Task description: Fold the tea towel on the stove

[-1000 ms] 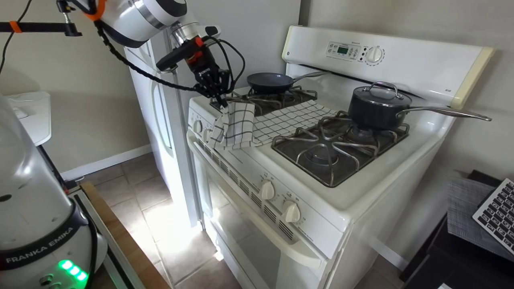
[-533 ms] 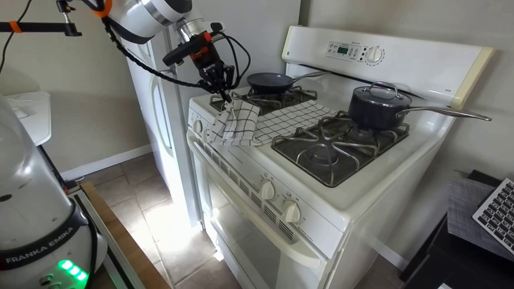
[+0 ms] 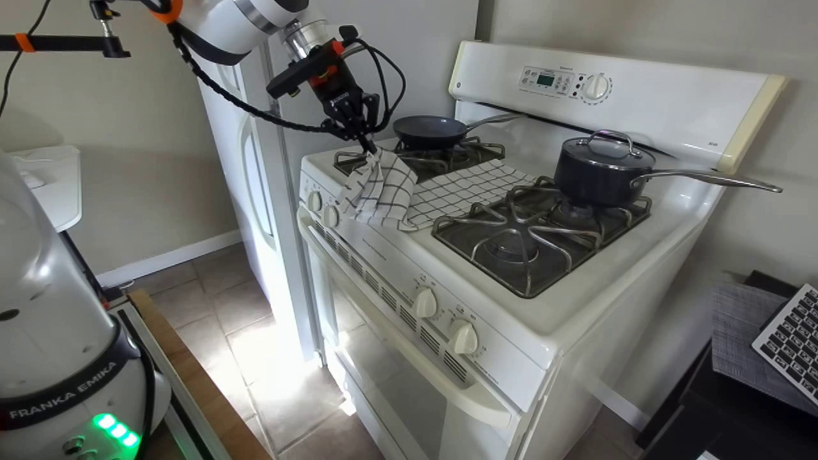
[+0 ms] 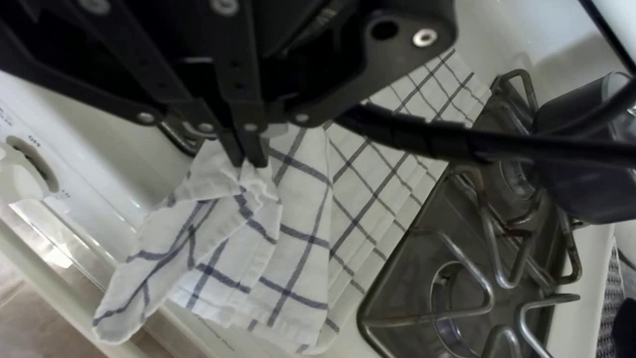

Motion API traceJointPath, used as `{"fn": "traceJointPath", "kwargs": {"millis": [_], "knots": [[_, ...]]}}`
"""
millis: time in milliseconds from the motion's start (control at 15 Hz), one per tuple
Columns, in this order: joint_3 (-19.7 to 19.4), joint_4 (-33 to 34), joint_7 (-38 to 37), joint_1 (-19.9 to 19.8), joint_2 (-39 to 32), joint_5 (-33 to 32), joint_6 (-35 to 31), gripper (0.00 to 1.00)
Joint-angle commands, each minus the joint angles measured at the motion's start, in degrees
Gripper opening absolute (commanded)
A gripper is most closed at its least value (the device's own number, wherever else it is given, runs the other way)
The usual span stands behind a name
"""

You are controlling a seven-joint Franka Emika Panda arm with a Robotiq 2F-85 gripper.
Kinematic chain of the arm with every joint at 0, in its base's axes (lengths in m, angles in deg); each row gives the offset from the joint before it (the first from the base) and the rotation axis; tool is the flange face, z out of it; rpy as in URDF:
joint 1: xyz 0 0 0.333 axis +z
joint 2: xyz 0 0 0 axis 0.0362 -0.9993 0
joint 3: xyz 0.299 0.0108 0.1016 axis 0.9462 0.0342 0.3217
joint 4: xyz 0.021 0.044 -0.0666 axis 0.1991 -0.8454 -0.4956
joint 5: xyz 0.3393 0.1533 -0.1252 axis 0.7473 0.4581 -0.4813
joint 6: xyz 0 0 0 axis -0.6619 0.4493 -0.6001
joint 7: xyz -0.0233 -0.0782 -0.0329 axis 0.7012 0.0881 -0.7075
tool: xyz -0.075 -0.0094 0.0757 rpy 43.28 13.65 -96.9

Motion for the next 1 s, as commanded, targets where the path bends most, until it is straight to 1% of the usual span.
{"fn": "traceJointPath", "kwargs": {"millis": [0, 200, 467, 733, 933], "knots": [[-1.76, 1.31, 3.98, 0.41, -0.51, -2.43, -1.97, 0.01], [-3.29, 2.13, 10.94, 0.65, -1.0, -1.61, -1.58, 0.01], [-5.37, 4.09, 19.0, 0.39, -2.63, -1.72, -4.75, 0.01], [-6.81, 6.35, 25.08, 0.3, -4.65, -1.45, -8.45, 0.01], [-7.22, 8.27, 29.35, -0.02, -6.16, -3.45, -9.0, 0.01]]}}
